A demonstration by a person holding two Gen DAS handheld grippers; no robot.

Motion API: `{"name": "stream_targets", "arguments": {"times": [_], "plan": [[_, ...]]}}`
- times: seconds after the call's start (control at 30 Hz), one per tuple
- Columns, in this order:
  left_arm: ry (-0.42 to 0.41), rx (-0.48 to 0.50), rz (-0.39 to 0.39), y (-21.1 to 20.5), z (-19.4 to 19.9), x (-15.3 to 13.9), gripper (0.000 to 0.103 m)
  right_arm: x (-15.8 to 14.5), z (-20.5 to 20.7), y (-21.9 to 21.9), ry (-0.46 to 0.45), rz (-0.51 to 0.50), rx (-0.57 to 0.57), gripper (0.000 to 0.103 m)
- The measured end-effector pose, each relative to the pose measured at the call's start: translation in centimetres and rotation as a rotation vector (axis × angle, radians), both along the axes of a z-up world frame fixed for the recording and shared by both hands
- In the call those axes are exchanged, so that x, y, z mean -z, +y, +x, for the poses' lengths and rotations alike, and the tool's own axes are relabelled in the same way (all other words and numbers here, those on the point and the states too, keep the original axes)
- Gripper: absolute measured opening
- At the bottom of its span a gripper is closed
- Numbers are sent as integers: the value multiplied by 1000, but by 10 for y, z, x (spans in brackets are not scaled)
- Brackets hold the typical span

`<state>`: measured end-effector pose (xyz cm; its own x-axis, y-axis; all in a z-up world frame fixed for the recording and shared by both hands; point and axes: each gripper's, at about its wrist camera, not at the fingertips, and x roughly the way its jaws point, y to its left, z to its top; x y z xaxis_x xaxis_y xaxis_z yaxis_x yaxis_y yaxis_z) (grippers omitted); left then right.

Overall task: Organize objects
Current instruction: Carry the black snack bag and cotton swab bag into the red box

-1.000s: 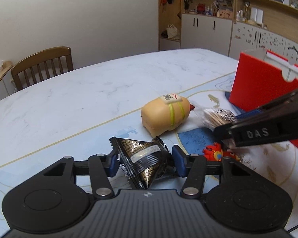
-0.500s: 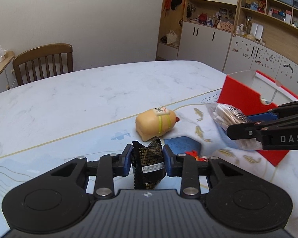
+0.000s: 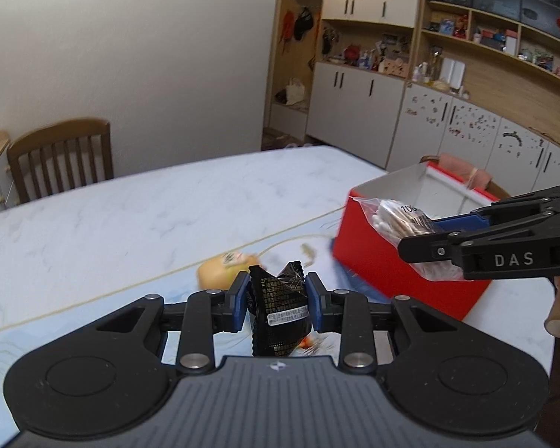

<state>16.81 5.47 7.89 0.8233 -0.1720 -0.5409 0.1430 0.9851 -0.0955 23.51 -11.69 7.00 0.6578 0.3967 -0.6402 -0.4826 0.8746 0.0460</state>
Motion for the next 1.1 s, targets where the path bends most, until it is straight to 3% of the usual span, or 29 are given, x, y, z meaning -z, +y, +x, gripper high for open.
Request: {"name": "stream_targets", "arguments": {"times": [0.53,1.1], "plan": [[-37,118,10,-101,32,-31,31,-10,25,-98,-42,37,144,35],[-20,219,34,-205,89,-20,31,15,60,-205,-15,83,331,35]]}}
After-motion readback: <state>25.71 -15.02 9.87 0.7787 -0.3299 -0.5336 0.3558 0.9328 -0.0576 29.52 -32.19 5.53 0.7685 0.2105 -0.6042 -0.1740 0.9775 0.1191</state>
